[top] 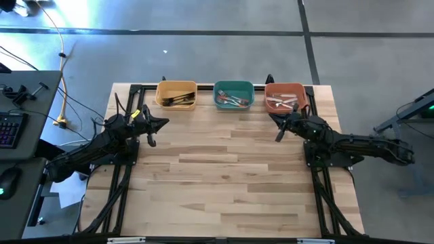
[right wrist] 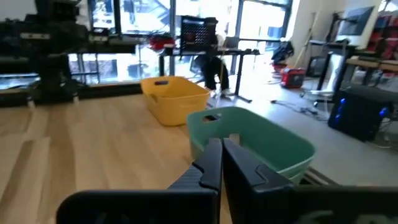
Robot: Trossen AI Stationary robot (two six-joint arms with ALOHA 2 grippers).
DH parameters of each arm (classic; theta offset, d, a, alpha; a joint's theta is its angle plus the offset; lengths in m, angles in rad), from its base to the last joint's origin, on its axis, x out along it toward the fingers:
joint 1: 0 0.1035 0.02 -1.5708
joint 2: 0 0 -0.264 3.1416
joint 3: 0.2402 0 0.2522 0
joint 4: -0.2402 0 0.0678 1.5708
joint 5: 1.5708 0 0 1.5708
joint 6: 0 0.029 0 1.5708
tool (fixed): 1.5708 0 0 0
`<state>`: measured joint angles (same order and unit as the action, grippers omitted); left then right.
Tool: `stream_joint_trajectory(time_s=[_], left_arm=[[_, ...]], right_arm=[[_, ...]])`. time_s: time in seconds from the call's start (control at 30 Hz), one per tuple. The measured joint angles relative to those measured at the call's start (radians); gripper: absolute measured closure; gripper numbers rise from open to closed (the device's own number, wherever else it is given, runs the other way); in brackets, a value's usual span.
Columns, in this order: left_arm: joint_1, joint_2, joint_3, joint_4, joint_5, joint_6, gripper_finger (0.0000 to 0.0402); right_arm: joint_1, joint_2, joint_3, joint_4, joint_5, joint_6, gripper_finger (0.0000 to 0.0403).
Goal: Sort silverware by color (type)
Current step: Return to Home Position
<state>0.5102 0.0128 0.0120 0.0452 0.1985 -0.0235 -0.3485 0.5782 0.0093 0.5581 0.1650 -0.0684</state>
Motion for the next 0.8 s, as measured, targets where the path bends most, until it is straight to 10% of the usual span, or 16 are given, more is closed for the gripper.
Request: stream_joint_trajectory(time_s=[0.8], left_arm=[[0.000, 0.139, 0.000, -0.002, -0.003, -0.018, 0.0402]], right_arm=[[-0.045, -0.572, -0.001, -0.454, 0.026, -0.001, 0.0403]])
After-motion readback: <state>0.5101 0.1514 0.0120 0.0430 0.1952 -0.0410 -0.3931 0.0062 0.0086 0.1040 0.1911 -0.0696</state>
